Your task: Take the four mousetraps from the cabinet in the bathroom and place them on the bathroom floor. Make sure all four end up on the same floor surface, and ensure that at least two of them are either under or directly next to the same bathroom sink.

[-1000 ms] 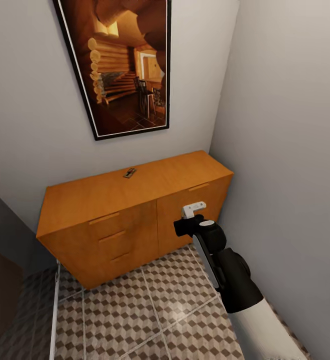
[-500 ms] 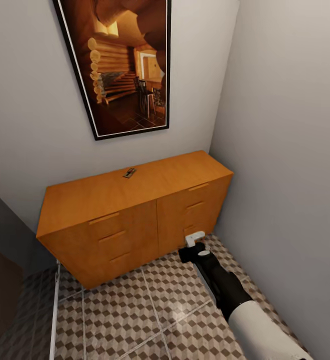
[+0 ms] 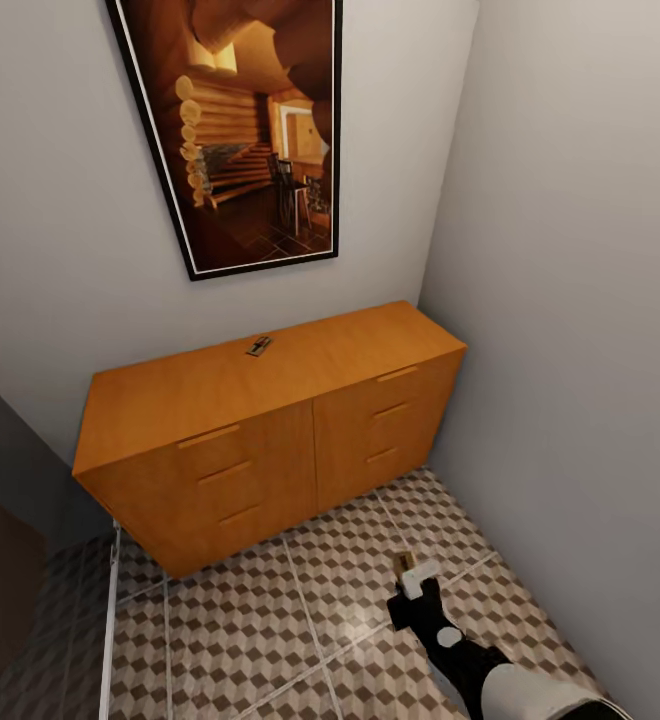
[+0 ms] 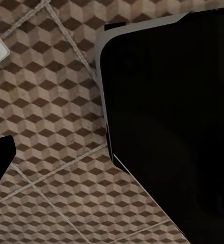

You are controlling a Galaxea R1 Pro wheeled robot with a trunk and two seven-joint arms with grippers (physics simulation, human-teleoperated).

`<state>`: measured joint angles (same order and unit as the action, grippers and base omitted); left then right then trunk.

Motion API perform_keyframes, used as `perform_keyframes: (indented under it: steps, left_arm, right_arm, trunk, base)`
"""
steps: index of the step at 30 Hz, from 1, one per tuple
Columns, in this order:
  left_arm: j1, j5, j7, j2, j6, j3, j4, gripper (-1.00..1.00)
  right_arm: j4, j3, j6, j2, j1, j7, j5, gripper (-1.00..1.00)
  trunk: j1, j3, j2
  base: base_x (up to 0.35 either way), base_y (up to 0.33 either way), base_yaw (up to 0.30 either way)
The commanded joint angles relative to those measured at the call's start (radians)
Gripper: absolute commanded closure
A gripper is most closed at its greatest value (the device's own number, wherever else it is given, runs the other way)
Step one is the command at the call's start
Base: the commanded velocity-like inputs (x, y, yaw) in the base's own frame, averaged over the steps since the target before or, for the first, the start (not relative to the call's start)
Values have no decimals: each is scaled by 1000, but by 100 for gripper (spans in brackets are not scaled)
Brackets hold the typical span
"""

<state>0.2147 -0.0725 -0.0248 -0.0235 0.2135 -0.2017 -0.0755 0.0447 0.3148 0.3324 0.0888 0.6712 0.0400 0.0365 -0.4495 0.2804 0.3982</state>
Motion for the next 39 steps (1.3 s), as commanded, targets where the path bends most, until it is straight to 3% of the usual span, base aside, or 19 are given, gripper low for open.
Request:
perform_keyframes:
  steps: [1, 5, 8, 12, 18, 23, 28, 32, 34, 39]
  left_arm:
    - [2, -7, -1, 1, 7, -8, -4, -100]
    - [2, -7, -1, -1, 7, -8, -4, -100]
    - [2, -7, -1, -1, 7, -8, -4, -100]
    - [2, -8, -1, -2, 7, -8, -3, -100]
    - [2, -9, -1, -3, 7, -7, -3, -100]
    - [2, -9, -2, -9, 9, -7, -3, -100]
    - [2, -9, -5, -10, 19, -7, -1, -100]
    - [1, -19, -16, -19, 48, 7, 2, -100]
    - [0, -47, -49, -21, 52, 50, 48, -100]
    - [0, -74, -224, -19, 56, 69, 233, -100]
  right_arm:
    - [-7, 3, 18, 0, -3, 1, 2, 100]
    - [-24, 3, 94, -5, -76, 0, 2, 100]
    - [-27, 3, 197, -10, -131, -1, 2, 100]
    - [-30, 4, 428, -13, -233, 6, 3, 100]
    - [-31, 4, 578, -14, -376, 5, 3, 100]
    - [-31, 3, 621, -16, -477, 3, 3, 100]
    - [-27, -3, 624, -41, -499, 10, -4, 100]
    - [-24, -41, 575, -50, -502, 37, -40, 100]
    - [-22, -64, 539, -52, -502, 59, -59, 100]
    - [-22, -70, 531, -49, -502, 65, -64, 100]
  trunk:
    - [-1, 2, 2]
    - [-1, 2, 2]
    - [-1, 2, 2]
    - [-1, 2, 2]
    - [-1, 2, 2]
    - [-1, 2, 2]
    - [-1, 2, 2]
    - [-1, 2, 2]
    - [-1, 2, 2]
    - [-1, 2, 2]
  base:
    - [0, 0, 0]
    - [0, 0, 0]
    - [0, 0, 0]
    - [0, 0, 0]
    - [0, 0, 0]
    - [0, 0, 0]
    - [0, 0, 0]
    - [0, 0, 0]
    - [0, 0, 0]
    - [0, 0, 0]
